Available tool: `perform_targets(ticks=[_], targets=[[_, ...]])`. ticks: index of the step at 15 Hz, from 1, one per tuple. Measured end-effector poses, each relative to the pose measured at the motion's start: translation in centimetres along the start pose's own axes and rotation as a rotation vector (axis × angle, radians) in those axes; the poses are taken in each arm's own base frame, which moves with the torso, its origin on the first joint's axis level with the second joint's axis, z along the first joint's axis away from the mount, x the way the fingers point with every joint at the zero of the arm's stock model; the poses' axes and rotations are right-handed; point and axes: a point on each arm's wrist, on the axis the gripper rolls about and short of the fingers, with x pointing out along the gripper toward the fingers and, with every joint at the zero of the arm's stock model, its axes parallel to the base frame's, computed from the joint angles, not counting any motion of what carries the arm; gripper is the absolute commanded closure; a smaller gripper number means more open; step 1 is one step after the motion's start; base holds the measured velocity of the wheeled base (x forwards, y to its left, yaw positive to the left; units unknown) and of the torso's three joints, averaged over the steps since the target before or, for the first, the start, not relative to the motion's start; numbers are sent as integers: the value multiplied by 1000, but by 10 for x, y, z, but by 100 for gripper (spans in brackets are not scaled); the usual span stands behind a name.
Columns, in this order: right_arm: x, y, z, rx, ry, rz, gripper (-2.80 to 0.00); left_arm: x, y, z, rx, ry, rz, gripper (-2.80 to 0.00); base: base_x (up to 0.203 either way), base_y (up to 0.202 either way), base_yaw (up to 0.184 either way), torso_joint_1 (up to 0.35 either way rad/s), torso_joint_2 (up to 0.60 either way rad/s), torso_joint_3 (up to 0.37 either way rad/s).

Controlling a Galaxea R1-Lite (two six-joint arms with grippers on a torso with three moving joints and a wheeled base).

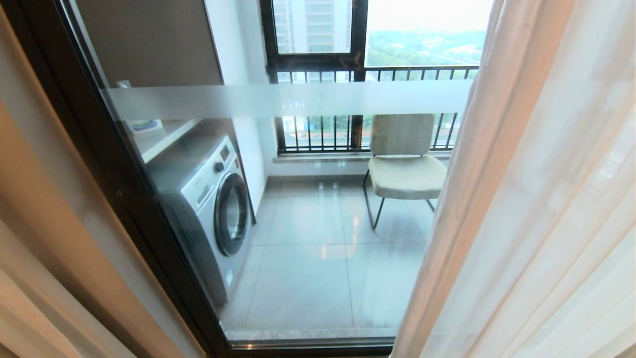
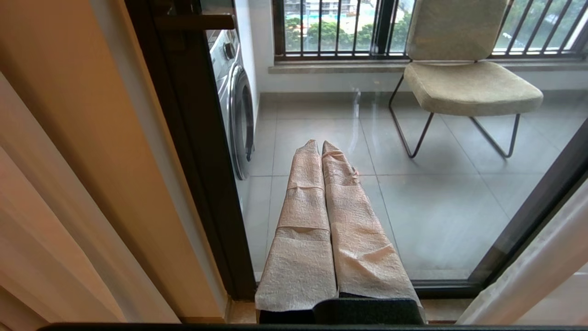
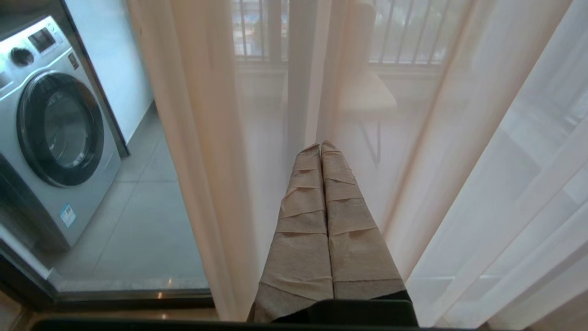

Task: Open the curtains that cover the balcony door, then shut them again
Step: Close the inner curtains on both sides

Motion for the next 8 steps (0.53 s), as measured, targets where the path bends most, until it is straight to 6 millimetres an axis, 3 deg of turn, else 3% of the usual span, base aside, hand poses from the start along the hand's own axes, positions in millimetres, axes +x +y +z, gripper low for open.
perform_targets(ticks=[8], targets=[[-26,0,-35,-2,51,35,0,0,0,0,0,0,0,0,0,0,0,0,0,0]])
